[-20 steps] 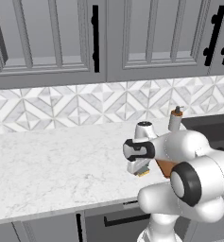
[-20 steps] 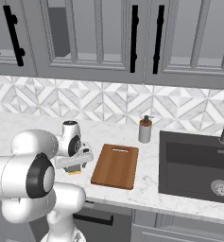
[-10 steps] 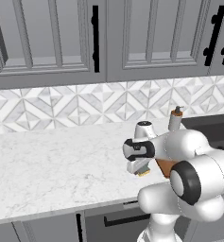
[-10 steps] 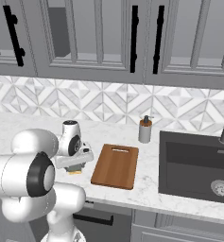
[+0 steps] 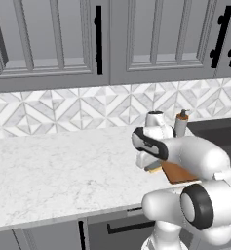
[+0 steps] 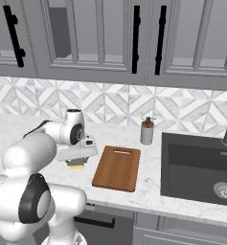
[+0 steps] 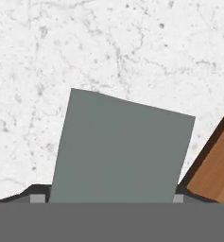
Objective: Pick up the sponge from the counter and clean the cutting board by briefly scrubbing or pressing down on the cutting board. Once finished, release the sponge.
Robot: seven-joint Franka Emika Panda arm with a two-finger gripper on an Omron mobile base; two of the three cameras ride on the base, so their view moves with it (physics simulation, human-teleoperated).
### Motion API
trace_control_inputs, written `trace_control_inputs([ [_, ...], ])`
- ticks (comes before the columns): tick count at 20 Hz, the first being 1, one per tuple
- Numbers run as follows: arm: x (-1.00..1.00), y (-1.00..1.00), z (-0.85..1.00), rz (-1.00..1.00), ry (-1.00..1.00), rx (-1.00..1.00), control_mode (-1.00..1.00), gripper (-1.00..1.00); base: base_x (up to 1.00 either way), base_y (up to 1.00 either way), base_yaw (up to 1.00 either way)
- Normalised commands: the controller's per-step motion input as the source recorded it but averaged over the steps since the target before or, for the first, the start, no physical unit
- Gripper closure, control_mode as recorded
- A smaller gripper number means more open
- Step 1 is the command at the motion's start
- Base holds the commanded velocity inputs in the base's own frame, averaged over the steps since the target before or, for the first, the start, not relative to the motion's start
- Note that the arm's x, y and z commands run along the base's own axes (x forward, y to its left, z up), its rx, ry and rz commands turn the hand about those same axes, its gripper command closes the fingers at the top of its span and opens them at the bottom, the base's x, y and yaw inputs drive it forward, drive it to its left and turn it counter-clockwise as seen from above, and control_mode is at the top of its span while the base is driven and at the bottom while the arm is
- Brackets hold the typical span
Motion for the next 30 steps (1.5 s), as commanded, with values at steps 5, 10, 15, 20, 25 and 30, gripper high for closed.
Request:
trace_control_inputs([
  [5, -0.01, -0.67, -0.04, -0.20, 0.12, 0.00, -1.00, 1.00, 0.00, 0.00, 0.00],
  [10, -0.11, -0.76, -0.02, -0.19, 0.00, 0.00, -1.00, 1.00, 0.00, 0.00, 0.00],
  [15, -0.19, -0.61, -0.37, -0.15, -0.12, -0.08, -1.00, 1.00, 0.00, 0.00, 0.00],
  [20, 0.00, -0.09, -0.58, -0.03, -0.07, -0.12, -1.00, 1.00, 0.00, 0.00, 0.00],
  [25, 0.11, 0.00, -0.23, -0.01, -0.02, -0.04, -1.00, 1.00, 0.00, 0.00, 0.00],
  [30, 0.15, 0.00, -0.04, -0.01, 0.00, -0.01, -1.00, 1.00, 0.00, 0.00, 0.00],
])
